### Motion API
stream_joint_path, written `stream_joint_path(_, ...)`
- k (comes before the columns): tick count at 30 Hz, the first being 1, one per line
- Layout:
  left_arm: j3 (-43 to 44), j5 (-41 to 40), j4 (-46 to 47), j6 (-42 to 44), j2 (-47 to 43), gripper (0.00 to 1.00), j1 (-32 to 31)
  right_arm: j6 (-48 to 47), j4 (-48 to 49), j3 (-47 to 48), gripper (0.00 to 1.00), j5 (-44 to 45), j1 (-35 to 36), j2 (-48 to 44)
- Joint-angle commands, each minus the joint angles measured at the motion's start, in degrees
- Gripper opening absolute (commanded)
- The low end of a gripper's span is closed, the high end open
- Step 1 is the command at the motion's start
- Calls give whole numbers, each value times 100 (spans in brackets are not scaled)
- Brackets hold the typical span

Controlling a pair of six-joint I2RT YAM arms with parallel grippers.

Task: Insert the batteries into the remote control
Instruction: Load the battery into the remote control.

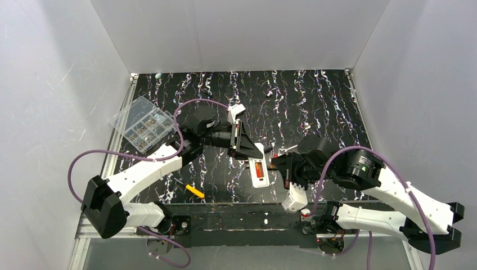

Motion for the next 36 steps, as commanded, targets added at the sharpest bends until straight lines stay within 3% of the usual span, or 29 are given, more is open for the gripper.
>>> stream_joint_path(1,-63,194,-16,222,-341,0,-37,-546,-113,313,1,429,121,25)
stream_joint_path(10,-269,-14,-30,359,-348,0,-44,-1323,26,589,1,1203,318,244)
stream_joint_path(21,-589,-966,173,320,-519,0,-40,-1525,-16,896,1,1209,693,633)
stream_joint_path(36,-511,-722,373,114,-415,0,-39,-1583,-328,674,1,1312,1071,809)
